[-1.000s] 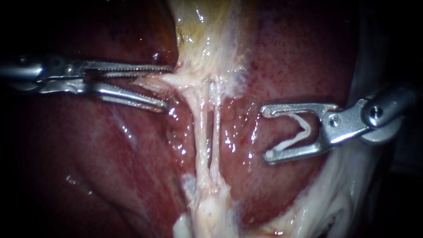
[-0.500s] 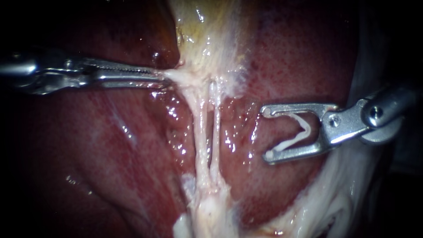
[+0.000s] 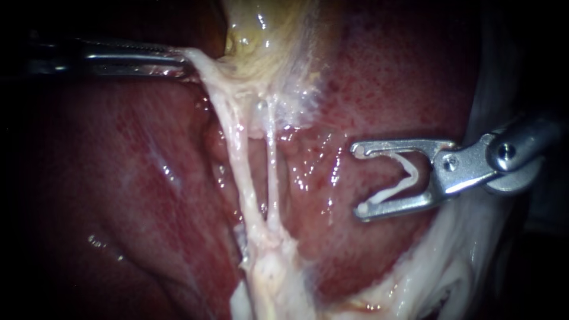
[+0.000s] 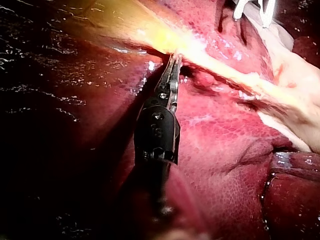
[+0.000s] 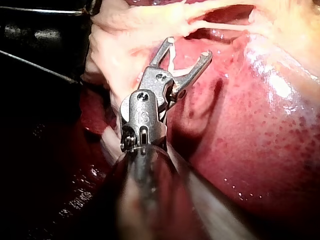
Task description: Grabbing gallbladder
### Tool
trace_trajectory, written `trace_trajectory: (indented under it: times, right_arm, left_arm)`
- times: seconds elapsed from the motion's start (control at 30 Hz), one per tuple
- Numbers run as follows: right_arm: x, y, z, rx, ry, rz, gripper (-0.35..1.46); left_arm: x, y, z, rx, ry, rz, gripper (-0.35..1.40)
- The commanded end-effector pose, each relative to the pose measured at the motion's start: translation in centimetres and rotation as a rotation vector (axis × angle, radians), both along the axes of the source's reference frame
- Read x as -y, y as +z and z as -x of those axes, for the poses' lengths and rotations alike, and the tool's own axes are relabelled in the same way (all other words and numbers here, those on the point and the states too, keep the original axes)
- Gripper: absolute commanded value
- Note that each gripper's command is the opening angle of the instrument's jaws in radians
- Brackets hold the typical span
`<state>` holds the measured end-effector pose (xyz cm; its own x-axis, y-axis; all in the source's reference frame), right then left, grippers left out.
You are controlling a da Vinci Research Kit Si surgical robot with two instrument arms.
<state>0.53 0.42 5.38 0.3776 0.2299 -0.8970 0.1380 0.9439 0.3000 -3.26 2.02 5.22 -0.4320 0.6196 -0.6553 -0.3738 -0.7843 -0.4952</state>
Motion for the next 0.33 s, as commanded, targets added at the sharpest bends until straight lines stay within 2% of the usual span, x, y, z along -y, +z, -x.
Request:
trace_trajectory:
  times: [0.03, 0.33]
  right_arm:
    - [0.0, 0.0, 0.0, 0.0, 0.0, 0.0, 0.5]
    - [0.0, 0.0, 0.0, 0.0, 0.0, 0.0, 0.5]
  left_arm:
    - [0.0, 0.0, 0.0, -0.004, -0.005, 0.001, -0.35]
    - [0.0, 0.0, 0.0, -0.011, -0.015, 0.002, -0.35]
